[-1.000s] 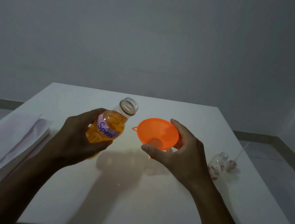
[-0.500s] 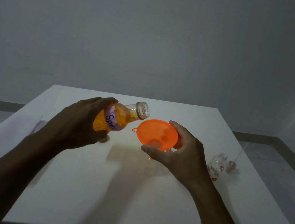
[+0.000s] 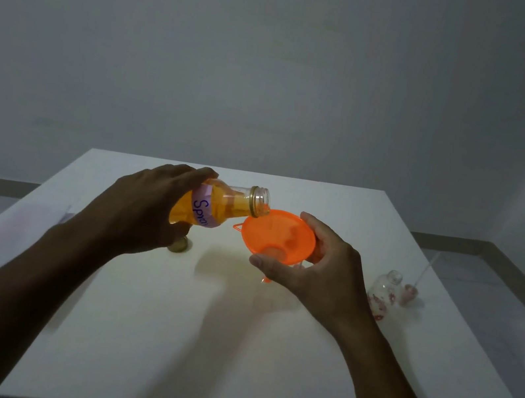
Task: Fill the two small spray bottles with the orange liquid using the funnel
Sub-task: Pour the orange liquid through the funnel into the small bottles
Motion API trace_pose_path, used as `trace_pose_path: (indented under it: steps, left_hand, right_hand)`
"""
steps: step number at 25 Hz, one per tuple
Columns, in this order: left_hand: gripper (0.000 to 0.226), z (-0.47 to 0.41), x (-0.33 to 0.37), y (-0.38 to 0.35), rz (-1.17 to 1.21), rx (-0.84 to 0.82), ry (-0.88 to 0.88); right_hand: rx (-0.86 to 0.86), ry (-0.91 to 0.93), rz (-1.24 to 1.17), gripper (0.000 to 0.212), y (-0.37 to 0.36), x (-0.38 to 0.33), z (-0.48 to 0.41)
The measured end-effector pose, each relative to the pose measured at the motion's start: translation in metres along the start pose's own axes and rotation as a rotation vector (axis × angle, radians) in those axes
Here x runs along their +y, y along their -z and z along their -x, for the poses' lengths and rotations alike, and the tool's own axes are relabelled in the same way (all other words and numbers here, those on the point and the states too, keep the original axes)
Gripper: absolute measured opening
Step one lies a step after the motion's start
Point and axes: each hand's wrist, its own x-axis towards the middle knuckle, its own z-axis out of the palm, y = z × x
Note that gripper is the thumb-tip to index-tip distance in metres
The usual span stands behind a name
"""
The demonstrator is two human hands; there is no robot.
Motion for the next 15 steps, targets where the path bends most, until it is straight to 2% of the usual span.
trace_pose_path:
  steps: [12, 15]
  left_hand:
    - [0.084, -0.0009, 0.0026, 0.0025, -0.083, 0.029, -0.055]
    - [0.084, -0.0014, 0.0035, 0.0030, -0.102, 0.035, -0.062]
  right_hand:
    - [-0.032, 0.009, -0.018, 0.108, -0.0016, 0.0001, -0.0013]
    - [-0.029, 0.011, -0.025, 0.103, -0.0007, -0.0010, -0.0012]
